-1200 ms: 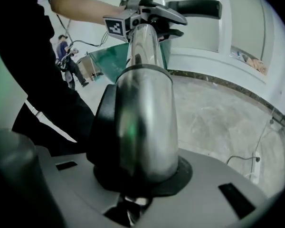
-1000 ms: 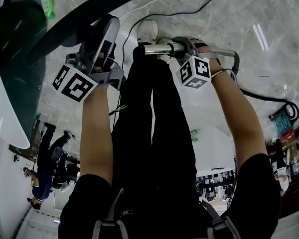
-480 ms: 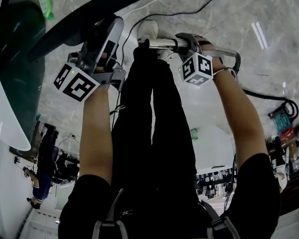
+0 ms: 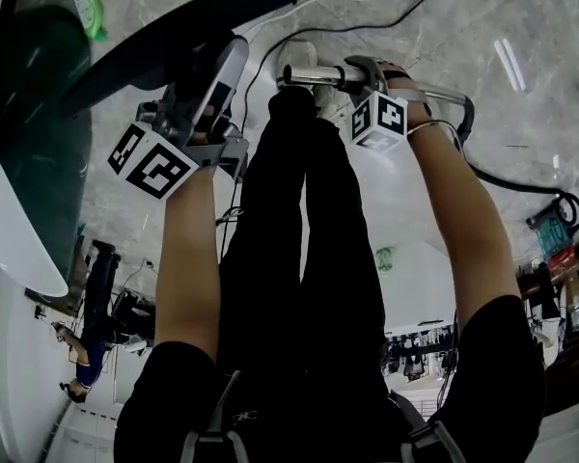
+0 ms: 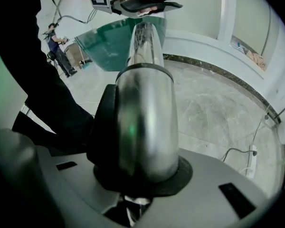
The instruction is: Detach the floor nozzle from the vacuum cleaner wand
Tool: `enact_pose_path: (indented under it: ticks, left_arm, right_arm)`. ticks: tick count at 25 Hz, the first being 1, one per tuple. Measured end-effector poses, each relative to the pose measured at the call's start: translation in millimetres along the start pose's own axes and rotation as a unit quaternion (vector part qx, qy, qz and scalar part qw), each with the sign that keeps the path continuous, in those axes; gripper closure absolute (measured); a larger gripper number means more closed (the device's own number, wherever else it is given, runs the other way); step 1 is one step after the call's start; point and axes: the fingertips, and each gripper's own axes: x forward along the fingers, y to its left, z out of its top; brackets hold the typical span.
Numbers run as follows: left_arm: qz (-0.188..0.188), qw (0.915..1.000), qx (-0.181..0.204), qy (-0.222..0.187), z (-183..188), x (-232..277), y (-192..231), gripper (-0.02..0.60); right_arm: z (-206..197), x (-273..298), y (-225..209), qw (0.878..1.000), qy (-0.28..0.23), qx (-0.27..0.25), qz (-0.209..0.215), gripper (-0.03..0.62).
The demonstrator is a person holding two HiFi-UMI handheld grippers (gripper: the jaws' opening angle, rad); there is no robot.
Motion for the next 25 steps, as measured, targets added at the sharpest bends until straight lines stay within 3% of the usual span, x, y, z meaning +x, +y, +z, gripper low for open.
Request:
enact_pose_path:
  ticks: [7, 16, 25]
  left_arm:
    - [-0.004, 0.9998, 0.0, 0.019, 0, 2, 44, 0.454]
    - [-0.013, 0.9994, -0.002, 0.033, -18, 21, 126, 0.454]
    - [-0.027, 0.9988, -0.003, 0.041, -28, 25, 140, 0.454]
  right_arm:
    - [-21, 76, -17, 0.998, 0.061, -0.01, -0.024, 0.499]
    - [-69, 208, -41, 0.99, 0.139, 0.003, -0.008, 0.499]
    - [-84, 235, -41, 0.982, 0.184, 0.008, -0.03, 0.499]
